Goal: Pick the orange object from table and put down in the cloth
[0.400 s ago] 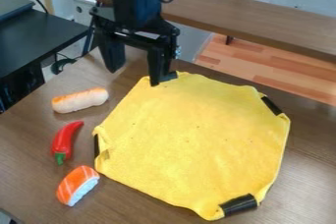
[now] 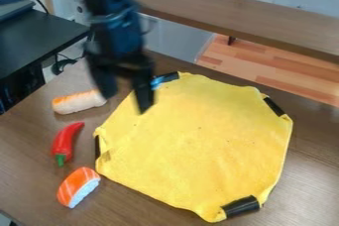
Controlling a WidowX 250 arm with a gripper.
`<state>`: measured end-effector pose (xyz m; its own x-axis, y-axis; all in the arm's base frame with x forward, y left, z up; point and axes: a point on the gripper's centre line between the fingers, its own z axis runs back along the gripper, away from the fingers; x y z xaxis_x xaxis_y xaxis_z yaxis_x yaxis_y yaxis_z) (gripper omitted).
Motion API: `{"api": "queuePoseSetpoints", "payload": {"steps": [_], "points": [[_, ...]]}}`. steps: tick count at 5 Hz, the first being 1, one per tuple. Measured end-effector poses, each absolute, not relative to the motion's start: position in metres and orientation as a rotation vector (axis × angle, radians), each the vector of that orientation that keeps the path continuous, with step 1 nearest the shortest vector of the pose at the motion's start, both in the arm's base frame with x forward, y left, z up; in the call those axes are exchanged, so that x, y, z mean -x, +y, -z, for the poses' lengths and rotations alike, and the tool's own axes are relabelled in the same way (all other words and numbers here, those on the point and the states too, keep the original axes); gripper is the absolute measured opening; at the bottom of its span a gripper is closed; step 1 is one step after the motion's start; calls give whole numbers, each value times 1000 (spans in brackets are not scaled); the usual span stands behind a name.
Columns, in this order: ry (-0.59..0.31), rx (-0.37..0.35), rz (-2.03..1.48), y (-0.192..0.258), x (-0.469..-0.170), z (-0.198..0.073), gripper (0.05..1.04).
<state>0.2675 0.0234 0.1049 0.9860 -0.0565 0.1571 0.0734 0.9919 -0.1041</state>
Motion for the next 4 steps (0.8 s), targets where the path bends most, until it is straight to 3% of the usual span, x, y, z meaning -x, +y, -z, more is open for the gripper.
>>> {"api": "queuePoseSetpoints", "payload": {"steps": [1, 2, 3, 4], "points": [[-169, 127, 138, 30, -256, -80, 1001], [-164, 94, 174, 46, -244, -44, 1001], [-162, 7, 221, 49, -232, -8, 1001], [-181, -25, 246, 49, -229, 4, 1001]]}}
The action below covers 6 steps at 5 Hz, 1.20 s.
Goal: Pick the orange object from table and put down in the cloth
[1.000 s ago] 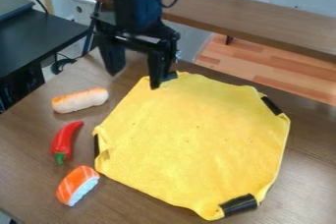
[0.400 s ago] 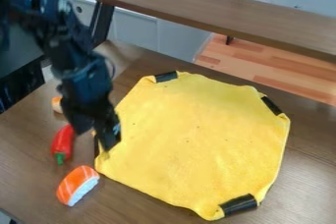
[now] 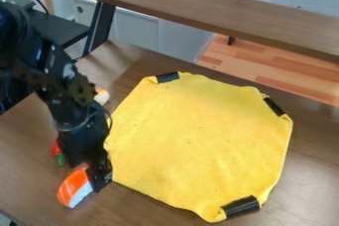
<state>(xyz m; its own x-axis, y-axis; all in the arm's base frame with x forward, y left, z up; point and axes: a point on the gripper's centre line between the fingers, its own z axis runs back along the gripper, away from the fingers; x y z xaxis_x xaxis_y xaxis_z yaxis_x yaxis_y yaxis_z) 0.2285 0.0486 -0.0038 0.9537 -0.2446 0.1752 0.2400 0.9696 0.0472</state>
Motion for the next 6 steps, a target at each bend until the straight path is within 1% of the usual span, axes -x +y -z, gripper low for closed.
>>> {"api": "queuePoseSetpoints", "payload": {"steps": [2, 3, 4, 5, 6], "points": [[-212, -50, 253, 51, -229, 9, 1001], [-200, -63, 245, 54, -228, 11, 1001], [-164, -85, 214, 59, -227, 18, 1001], [-100, -125, 134, 69, -224, 22, 964], [-40, -159, 92, 75, -223, 26, 685]]}}
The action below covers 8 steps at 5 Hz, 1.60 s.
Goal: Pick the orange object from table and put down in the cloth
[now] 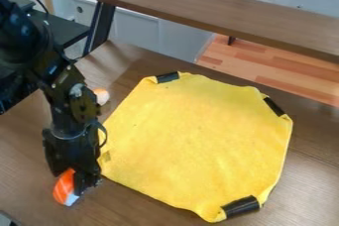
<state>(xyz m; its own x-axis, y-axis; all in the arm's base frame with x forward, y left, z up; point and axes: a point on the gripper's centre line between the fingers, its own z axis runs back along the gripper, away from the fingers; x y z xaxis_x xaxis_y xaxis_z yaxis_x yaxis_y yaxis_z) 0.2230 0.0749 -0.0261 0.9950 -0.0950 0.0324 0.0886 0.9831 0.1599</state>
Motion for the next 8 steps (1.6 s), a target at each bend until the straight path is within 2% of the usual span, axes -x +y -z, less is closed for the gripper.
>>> {"api": "queuePoseSetpoints", "payload": {"steps": [1, 2, 3, 4, 5, 6, 8], "points": [[-15, -148, 59, 73, -221, 25, 533], [7, -158, 36, 68, -225, 16, 533], [-2, -206, 49, 55, -235, -9, 533], [-58, -201, 111, 31, -250, -31, 532], [-128, -132, 186, -3, -273, -40, 532], [-164, -95, 257, -38, -292, -34, 532], [-240, 5, 474, -79, -326, -1, 532]]}}
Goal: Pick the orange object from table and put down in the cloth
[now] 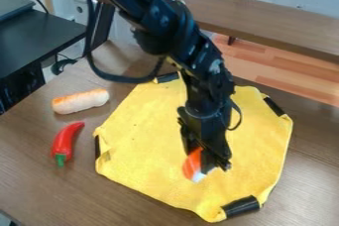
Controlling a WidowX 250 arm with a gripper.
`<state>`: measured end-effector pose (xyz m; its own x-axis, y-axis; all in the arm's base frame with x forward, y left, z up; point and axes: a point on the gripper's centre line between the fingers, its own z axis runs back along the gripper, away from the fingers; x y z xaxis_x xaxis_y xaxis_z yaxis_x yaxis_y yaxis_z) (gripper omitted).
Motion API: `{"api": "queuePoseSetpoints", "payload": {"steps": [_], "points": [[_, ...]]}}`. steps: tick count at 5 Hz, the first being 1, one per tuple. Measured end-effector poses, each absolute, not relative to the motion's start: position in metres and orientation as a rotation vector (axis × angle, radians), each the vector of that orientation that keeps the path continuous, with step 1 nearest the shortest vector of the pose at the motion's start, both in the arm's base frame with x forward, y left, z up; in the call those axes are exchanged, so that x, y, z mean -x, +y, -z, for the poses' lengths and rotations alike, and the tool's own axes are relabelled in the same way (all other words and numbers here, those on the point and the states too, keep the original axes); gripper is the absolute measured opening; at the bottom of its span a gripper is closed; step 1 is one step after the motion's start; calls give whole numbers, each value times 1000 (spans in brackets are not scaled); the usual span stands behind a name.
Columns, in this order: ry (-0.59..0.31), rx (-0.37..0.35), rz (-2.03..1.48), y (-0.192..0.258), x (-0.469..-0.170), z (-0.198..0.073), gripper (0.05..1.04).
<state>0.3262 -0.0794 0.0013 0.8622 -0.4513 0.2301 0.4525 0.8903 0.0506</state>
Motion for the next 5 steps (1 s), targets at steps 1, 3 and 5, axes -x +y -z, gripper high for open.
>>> {"api": "queuePoseSetpoints", "payload": {"steps": [1, 3, 5], "points": [[-256, 7, 517, -83, -334, 10, 609], [-229, 31, 536, -79, -331, 7, 1002], [-221, 110, 371, -49, -314, -78, 1000]]}}
